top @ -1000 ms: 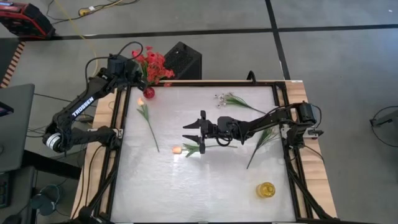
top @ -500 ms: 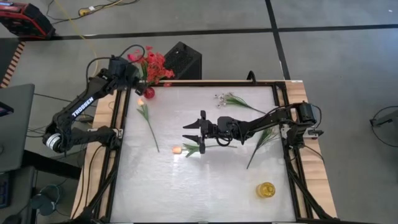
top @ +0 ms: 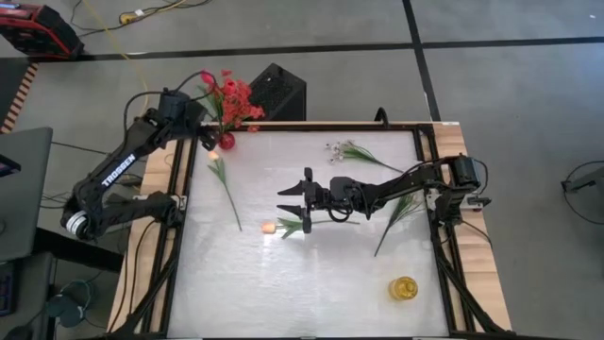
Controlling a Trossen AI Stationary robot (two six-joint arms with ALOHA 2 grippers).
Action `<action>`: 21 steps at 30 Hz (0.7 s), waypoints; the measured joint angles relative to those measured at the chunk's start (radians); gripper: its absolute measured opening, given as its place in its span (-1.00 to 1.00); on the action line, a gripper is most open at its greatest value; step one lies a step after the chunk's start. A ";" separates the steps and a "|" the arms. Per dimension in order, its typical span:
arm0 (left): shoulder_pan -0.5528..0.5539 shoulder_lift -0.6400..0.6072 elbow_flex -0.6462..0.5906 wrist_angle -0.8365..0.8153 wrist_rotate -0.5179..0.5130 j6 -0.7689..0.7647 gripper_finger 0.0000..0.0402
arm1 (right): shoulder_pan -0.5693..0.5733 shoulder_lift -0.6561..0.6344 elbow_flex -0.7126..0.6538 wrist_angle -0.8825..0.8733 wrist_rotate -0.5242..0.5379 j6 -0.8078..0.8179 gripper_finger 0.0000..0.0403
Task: Sort flowers into vase by color
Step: Put the bottom white flower into the transparent yellow vase
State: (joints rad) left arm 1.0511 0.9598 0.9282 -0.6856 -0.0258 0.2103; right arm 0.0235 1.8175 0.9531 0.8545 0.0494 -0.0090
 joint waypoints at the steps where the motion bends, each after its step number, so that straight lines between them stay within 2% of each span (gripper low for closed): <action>1: -0.006 -0.014 0.000 -0.010 0.024 -0.018 0.11 | 0.000 0.000 0.000 0.000 0.000 0.000 0.01; 8: -0.092 -0.113 0.000 -0.093 0.252 -0.138 0.12 | 0.003 0.000 0.000 -0.001 0.000 0.000 0.01; 15: -0.292 -0.223 -0.085 -0.067 0.265 -0.239 0.12 | 0.010 0.000 0.000 -0.001 -0.001 0.000 0.01; 21: -0.461 -0.305 -0.202 0.052 0.264 -0.336 0.12 | 0.023 0.000 0.000 -0.001 -0.001 0.000 0.01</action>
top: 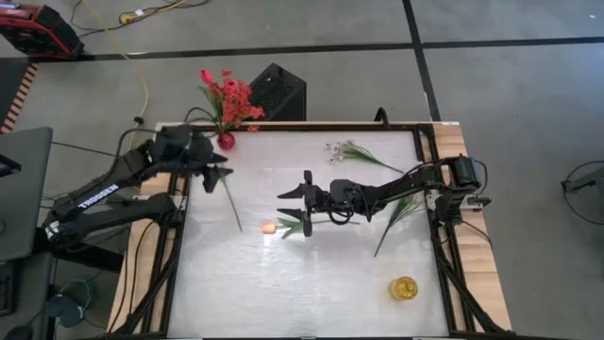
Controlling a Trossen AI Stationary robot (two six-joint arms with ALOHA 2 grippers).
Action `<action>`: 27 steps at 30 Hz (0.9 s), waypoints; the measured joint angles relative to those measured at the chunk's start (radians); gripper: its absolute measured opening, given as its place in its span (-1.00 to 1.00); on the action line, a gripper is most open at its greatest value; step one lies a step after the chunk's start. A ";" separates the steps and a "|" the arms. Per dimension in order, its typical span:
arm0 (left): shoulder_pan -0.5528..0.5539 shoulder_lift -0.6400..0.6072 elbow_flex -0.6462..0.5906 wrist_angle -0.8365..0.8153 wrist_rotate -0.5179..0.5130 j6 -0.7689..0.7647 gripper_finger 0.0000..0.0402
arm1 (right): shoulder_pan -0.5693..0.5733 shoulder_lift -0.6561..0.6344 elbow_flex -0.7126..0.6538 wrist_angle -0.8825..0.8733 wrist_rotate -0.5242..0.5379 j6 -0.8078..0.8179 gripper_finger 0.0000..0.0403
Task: Sort flowers into vase by color
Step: Put the bottom white flower into the transparent yellow vase
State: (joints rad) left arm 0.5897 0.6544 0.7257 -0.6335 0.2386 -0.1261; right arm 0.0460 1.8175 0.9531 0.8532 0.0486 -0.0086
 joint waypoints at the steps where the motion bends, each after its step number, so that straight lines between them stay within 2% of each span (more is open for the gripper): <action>1: -0.027 -0.011 -0.021 0.027 0.000 -0.016 0.12 | 0.000 0.000 0.000 0.000 0.000 0.000 0.01; 8: -0.237 -0.063 -0.191 0.271 -0.008 -0.090 0.12 | 0.023 0.000 0.000 -0.083 0.000 0.001 0.01; 10: -0.296 -0.072 -0.242 0.337 -0.026 -0.093 0.12 | 0.038 -0.019 0.000 -0.163 0.000 0.015 0.01; 16: -0.436 -0.072 -0.395 0.539 -0.132 -0.089 0.12 | 0.091 -0.121 0.057 -0.682 0.003 0.077 0.01; 24: -0.516 -0.065 -0.552 0.881 -0.157 0.033 0.12 | 0.135 -0.241 0.173 -1.341 0.005 0.316 0.01; 27: -0.526 -0.056 -0.595 0.983 -0.157 0.082 0.12 | 0.145 -0.275 0.222 -1.561 0.005 0.460 0.01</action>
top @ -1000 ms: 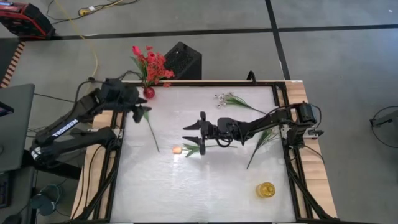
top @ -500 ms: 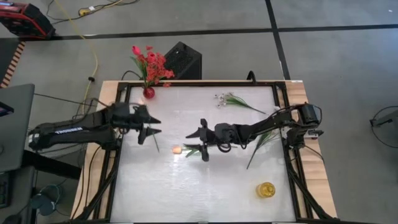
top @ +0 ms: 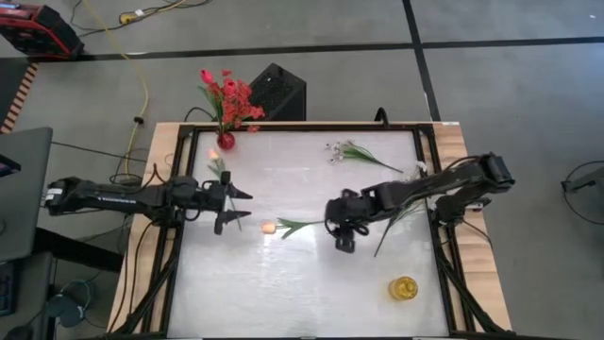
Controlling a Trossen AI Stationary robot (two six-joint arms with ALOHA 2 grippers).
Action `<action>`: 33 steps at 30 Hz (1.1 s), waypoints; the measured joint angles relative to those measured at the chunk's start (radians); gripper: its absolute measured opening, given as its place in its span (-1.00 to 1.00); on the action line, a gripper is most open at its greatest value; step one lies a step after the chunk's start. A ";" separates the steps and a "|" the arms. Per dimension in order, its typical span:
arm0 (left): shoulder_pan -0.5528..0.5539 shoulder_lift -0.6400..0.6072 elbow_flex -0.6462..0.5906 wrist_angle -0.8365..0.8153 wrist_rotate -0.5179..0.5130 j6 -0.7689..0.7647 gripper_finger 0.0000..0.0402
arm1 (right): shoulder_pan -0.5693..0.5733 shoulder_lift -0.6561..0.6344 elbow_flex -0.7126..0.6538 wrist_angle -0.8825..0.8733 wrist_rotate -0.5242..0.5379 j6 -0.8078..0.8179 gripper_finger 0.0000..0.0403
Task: Sort flowers into vase by color
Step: Put the bottom white flower into the transparent yellow vase
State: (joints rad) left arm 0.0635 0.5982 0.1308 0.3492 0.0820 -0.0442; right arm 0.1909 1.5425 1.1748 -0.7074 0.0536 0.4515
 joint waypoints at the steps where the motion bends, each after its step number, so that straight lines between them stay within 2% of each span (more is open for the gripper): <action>1: -0.001 -0.002 -0.009 0.012 0.000 0.008 0.12 | -0.001 -0.009 0.015 -0.062 0.000 0.078 0.01; 7: -0.001 -0.003 -0.025 0.018 -0.008 0.022 0.12 | -0.016 -0.038 0.040 -0.297 0.029 0.597 0.01; 12: -0.001 -0.003 -0.024 -0.023 0.011 -0.016 0.12 | -0.001 0.008 0.040 -0.486 0.050 0.985 0.01; 14: -0.001 -0.003 -0.024 -0.057 0.026 -0.020 0.12 | -0.003 0.037 0.038 -0.566 0.021 1.097 0.01; 17: -0.001 -0.003 -0.024 -0.098 0.042 -0.007 0.12 | -0.019 0.075 0.016 -0.616 -0.015 1.121 0.01; 23: -0.001 -0.003 -0.024 -0.116 0.043 0.039 0.12 | -0.098 0.057 -0.124 -0.532 -0.077 1.047 0.01; 27: -0.001 -0.003 -0.024 -0.124 0.043 0.039 0.12 | -0.133 -0.029 -0.240 -0.455 -0.083 1.048 0.01; 33: -0.001 -0.003 -0.024 -0.145 0.043 0.032 0.12 | -0.100 -0.194 -0.416 -0.309 -0.046 1.205 0.01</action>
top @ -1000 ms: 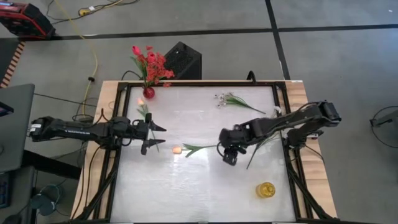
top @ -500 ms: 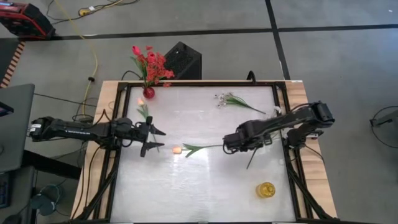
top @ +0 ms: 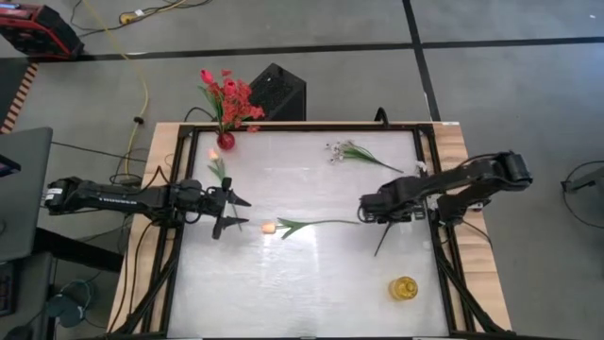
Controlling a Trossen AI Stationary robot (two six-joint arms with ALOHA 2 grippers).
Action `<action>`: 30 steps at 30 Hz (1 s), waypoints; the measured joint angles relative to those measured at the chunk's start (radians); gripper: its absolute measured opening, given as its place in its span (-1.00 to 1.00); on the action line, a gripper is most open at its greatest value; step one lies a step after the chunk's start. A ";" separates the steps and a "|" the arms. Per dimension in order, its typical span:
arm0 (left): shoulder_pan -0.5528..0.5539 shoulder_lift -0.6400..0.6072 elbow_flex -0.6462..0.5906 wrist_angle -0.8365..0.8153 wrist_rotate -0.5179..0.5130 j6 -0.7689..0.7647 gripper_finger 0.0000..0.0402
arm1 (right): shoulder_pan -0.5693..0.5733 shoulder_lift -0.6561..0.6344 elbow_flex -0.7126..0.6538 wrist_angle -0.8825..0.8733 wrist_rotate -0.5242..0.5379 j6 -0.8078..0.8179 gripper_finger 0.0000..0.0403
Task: Sort flowers into vase by color
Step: Put the bottom white flower into the transparent yellow vase
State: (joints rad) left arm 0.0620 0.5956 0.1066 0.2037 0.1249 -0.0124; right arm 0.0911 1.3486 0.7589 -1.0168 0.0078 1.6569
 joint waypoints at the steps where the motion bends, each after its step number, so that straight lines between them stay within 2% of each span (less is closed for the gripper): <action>1: 0.000 0.000 0.000 -0.004 0.000 0.000 0.12 | 0.012 -0.017 -0.020 0.006 0.010 0.030 0.01; 7: 0.000 0.000 0.001 -0.013 -0.008 -0.020 0.12 | 0.063 -0.057 -0.095 0.088 0.087 0.137 0.01; 17: 0.000 0.000 0.001 -0.013 -0.008 -0.076 0.12 | 0.087 0.064 -0.140 0.188 0.085 0.098 -0.02; 20: 0.000 0.000 0.001 -0.014 -0.009 -0.088 0.12 | 0.086 0.074 -0.125 0.192 0.085 0.037 -0.19; 26: 0.000 0.000 0.001 -0.027 -0.008 -0.106 0.12 | 0.089 0.069 -0.033 0.104 0.068 -0.088 -0.86; 30: 0.000 0.000 0.001 -0.042 -0.008 -0.107 0.12 | 0.131 0.049 0.077 -0.011 0.141 -0.081 -0.89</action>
State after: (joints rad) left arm 0.0620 0.5957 0.1078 0.1619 0.1165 -0.1196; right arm 0.2224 1.3974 0.8362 -1.0280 0.1490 1.5760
